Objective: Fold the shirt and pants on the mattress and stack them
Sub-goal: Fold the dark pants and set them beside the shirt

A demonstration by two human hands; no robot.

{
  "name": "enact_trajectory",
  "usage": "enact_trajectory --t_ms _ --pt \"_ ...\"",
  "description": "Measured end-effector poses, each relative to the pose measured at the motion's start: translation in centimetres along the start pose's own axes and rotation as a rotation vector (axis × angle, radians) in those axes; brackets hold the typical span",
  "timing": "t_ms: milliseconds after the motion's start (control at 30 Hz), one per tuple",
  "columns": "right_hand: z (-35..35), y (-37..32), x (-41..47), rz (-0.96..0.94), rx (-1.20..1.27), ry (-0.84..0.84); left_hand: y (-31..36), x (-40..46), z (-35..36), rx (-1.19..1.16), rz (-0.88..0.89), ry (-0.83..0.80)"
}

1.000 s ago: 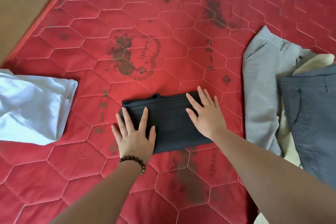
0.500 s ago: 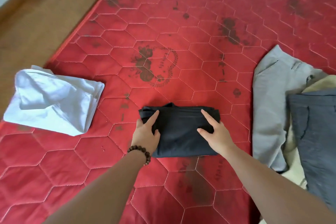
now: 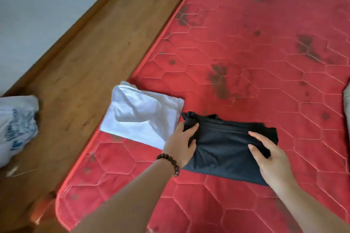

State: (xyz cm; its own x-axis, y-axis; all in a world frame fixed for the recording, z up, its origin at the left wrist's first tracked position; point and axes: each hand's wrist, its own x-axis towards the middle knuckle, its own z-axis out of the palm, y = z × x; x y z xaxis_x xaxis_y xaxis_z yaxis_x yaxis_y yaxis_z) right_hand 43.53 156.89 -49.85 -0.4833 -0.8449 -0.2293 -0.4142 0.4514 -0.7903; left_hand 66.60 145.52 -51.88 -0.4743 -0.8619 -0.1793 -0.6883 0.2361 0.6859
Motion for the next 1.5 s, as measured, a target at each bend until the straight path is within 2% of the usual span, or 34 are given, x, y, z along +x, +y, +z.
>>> enact_trajectory --t_ms 233,400,633,867,967,1033,1100,1167,1267,1333,1400,1500 --pt "9.5 -9.3 1.2 -0.087 0.082 0.056 -7.0 1.3 -12.8 -0.051 0.089 0.102" --pt "14.4 -13.6 0.3 -0.076 0.095 0.034 -11.2 0.2 -17.2 -0.014 0.086 0.137" --pt "20.4 -12.3 -9.0 -0.07 0.046 0.002 -18.1 -9.0 -16.5 0.032 0.03 0.16" --pt "25.1 -9.3 -12.2 0.124 -0.207 -0.127 -22.9 -12.0 -12.8 0.132 -0.112 -0.056" --pt "25.1 -9.7 -10.8 0.146 -0.38 0.055 -22.6 -10.6 -12.9 0.156 -0.141 0.096" --pt "25.0 -10.8 -8.9 0.043 -0.43 0.133 -21.9 -8.8 -13.7 0.235 -0.134 0.209" --pt "24.9 -12.4 -6.3 -0.098 -0.457 0.117 -21.0 -6.5 -14.7 0.296 -0.126 0.232" --pt "25.1 -13.9 -3.1 -0.189 -0.518 0.046 -20.3 -3.8 -15.4 0.404 -0.121 0.155" --pt "25.7 -14.9 0.8 -0.276 -0.699 -0.132 -20.1 -0.2 -15.6 0.57 -0.121 0.047" --pt "25.6 -14.6 2.4 -0.285 -0.733 -0.178 -20.2 1.6 -15.5 0.614 -0.133 0.02" --pt "24.9 -13.9 3.5 -0.26 -0.736 -0.145 -20.3 3.0 -15.6 0.601 -0.134 0.044" --pt "23.4 -12.7 5.0 -0.16 -0.701 -0.012 -20.1 4.7 -15.8 0.454 -0.094 0.171"
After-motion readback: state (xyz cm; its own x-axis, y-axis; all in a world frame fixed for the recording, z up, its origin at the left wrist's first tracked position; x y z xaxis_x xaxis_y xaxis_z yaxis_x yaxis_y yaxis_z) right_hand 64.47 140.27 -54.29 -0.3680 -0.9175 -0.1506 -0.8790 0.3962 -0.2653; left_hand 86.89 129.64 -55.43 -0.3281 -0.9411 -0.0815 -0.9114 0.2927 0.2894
